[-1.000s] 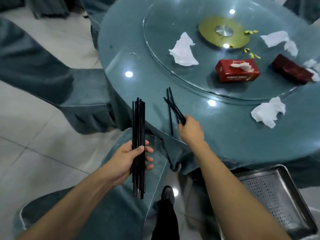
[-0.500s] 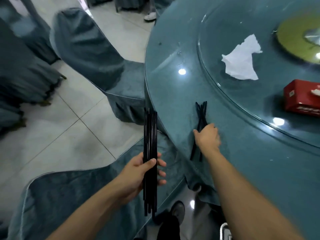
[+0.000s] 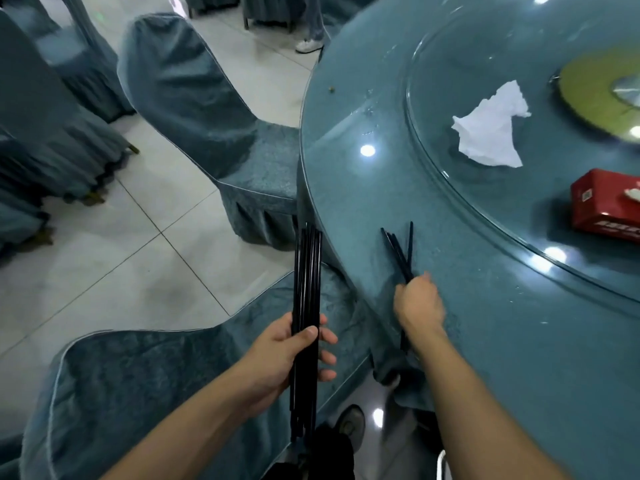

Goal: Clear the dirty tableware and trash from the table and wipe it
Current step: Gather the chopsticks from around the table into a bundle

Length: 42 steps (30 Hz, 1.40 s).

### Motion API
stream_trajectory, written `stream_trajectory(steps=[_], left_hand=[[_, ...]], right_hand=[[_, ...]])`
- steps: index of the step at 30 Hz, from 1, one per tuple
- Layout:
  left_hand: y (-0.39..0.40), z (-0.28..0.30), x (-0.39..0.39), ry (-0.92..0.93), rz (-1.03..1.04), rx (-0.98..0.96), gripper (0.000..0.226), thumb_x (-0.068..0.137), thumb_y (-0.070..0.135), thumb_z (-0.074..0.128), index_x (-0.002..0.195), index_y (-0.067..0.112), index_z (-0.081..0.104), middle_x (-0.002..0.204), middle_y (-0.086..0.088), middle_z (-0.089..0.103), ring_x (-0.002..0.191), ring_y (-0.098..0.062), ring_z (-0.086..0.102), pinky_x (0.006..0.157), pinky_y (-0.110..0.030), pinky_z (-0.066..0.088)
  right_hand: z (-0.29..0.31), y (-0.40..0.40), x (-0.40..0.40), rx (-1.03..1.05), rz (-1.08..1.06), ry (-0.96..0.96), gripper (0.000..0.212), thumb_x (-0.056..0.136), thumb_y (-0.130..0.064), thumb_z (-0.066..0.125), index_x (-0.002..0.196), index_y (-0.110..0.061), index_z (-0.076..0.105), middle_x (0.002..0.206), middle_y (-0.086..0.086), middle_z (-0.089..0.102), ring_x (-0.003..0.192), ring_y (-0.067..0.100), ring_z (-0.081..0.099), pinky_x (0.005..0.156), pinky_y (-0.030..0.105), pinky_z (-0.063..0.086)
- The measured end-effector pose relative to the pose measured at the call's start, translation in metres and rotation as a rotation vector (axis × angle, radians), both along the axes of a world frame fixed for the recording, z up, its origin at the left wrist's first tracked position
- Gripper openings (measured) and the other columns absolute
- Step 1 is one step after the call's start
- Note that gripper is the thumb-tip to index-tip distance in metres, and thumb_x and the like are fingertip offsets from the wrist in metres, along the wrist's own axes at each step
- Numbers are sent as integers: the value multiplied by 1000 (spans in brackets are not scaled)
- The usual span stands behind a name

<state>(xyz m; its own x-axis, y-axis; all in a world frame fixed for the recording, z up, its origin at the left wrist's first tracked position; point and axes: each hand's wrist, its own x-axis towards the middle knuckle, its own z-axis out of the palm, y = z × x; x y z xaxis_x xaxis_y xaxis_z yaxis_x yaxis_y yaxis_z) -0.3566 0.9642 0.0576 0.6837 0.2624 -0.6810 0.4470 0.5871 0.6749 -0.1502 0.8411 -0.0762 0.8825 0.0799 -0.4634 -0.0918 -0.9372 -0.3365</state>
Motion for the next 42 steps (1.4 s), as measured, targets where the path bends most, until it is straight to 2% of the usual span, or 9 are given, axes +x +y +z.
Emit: stream_trajectory(steps=[4, 9, 18, 22, 26, 28, 32, 37, 42], left_hand=[[-3, -6, -17, 7, -70, 12, 22, 106, 4, 44, 124, -3, 53, 95, -14, 69, 76, -28, 66, 72, -45, 62], [-23, -17, -31, -9, -203, -1, 20, 106, 6, 45, 121, 0, 57, 95, -13, 71, 77, -28, 68, 71, -43, 61], [-122, -29, -51, -28, -512, -104, 17, 106, 4, 44, 116, 1, 56, 88, -13, 71, 71, -27, 66, 64, -42, 62], [-170, -32, -60, -30, -709, -81, 18, 107, 6, 43, 119, 0, 55, 94, -15, 69, 75, -27, 66, 67, -41, 61], [-226, -45, -71, -1, -888, -29, 18, 107, 4, 42, 119, -2, 53, 96, -17, 68, 73, -26, 65, 68, -43, 61], [-255, -58, -76, 29, -956, 13, 18, 107, 4, 42, 119, -3, 53, 95, -16, 68, 73, -26, 65, 68, -43, 61], [-314, -90, -81, 93, -1039, 87, 17, 107, 5, 43, 120, -1, 52, 91, -12, 70, 69, -23, 67, 66, -44, 62], [-383, -137, -76, 171, -1080, 145, 13, 106, 4, 43, 116, 1, 50, 93, -13, 68, 65, -21, 65, 64, -42, 61], [-432, -210, -56, 215, -1167, 290, 15, 106, 4, 40, 119, 4, 47, 97, -13, 68, 61, -22, 65, 57, -37, 60]], right_hand=[[33, -28, -46, 183, -57, -1, 29, 103, -26, 49, 122, -4, 47, 111, 20, 63, 102, 38, 61, 76, 37, 43], [43, -80, -112, 335, -199, -7, 30, 100, -29, 53, 118, -7, 60, 107, 15, 68, 101, 36, 64, 83, 41, 52], [64, -192, -223, 377, -470, -18, 31, 102, -36, 53, 116, -11, 63, 106, 10, 71, 100, 30, 64, 72, 29, 40], [61, -243, -257, 381, -610, -23, 23, 102, -34, 51, 110, -16, 62, 99, 7, 70, 91, 28, 66, 74, 33, 50], [43, -299, -286, 422, -754, 34, 5, 99, -27, 53, 97, -27, 56, 88, 6, 70, 79, 30, 69, 73, 45, 58], [29, -328, -299, 442, -824, 65, 13, 97, -17, 52, 91, -29, 54, 85, 7, 69, 73, 29, 67, 71, 45, 58], [4, -381, -319, 501, -958, 130, 9, 98, -14, 54, 99, -21, 59, 78, 2, 66, 66, 19, 61, 63, 33, 49], [-44, -438, -313, 578, -1051, 190, 8, 100, -22, 57, 106, -16, 58, 73, 4, 62, 60, 19, 58, 58, 35, 50], [-99, -478, -289, 758, -1262, 308, 10, 102, -8, 51, 108, -13, 58, 77, 10, 60, 63, 21, 56, 62, 38, 51]])
